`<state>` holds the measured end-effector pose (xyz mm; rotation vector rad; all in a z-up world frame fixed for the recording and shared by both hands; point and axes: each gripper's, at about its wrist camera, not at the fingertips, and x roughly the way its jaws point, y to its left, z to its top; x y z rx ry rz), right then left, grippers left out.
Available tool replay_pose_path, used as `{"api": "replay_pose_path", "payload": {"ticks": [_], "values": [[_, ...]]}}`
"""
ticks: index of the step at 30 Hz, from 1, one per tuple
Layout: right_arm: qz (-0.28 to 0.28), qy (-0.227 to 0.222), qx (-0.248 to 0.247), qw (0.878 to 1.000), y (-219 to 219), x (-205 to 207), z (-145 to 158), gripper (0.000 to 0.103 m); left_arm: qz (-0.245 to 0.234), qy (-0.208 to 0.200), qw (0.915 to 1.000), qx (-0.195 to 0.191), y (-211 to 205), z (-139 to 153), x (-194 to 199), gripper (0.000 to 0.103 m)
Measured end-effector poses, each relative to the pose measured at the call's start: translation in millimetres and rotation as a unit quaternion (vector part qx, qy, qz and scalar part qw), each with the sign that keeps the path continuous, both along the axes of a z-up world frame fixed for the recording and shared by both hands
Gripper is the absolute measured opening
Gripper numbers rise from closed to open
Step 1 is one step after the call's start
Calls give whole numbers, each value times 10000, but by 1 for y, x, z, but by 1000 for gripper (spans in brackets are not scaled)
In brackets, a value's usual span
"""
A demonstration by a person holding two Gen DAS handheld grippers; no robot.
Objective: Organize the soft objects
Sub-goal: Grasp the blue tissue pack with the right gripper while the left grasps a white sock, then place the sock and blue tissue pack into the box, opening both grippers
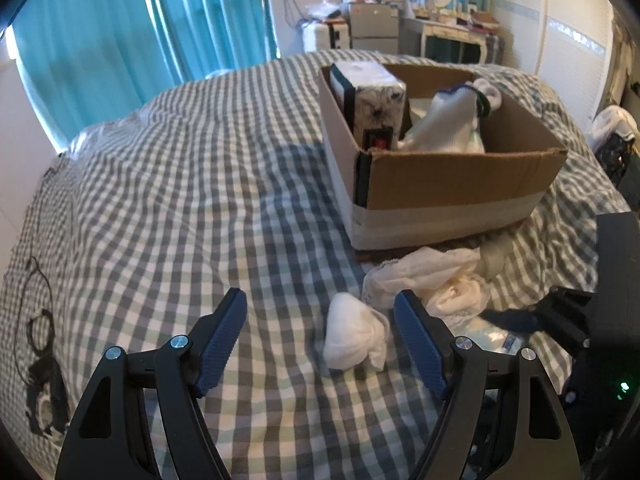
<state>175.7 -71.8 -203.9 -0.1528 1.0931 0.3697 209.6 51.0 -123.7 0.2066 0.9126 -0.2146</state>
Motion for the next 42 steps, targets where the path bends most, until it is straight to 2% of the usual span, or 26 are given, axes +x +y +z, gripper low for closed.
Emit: {"api": "replay_pose_path", "payload": {"ticks": [3, 7, 12, 14, 16, 18, 22, 26, 34, 38, 42], "values": [[25, -92, 37, 9999, -7, -5, 9, 52, 1, 97, 9999, 71, -3, -4, 1, 77], [-266, -317, 218, 9989, -35, -16, 31, 51, -22, 284, 9995, 156, -11, -14, 1, 74], [-620, -924, -243, 9935, -65, -17, 60, 51, -4, 679, 9970, 368, -23, -37, 11, 73], [-785, -965, -174, 9921, -77, -14, 66, 51, 39, 903, 9950, 432, -26, -50, 18, 64], [-924, -926, -8, 9914, -88, -12, 70, 51, 108, 1141, 9924, 454, -28, -61, 26, 40], [-984, -904, 54, 9910, -95, -15, 71, 51, 141, 1299, 9906, 398, -29, -70, 31, 35], [-969, -958, 85, 9906, -97, -18, 71, 51, -50, 1043, 9927, 603, -39, -65, 20, 25], [-951, -1013, 168, 9902, -103, -21, 75, 51, -151, 502, 9954, 797, -49, -45, -4, 23], [-964, -1331, 218, 9862, -116, -38, 104, 51, -222, -109, 9992, 304, -62, 13, -56, 23], [-981, -1538, 396, 9824, -126, -42, 126, 51, -272, -524, 9982, 49, -75, 53, -60, 23], [-1022, -1769, 478, 9777, -139, -38, 151, 51, -418, -712, 9956, -433, -83, 89, -53, 23]]}}
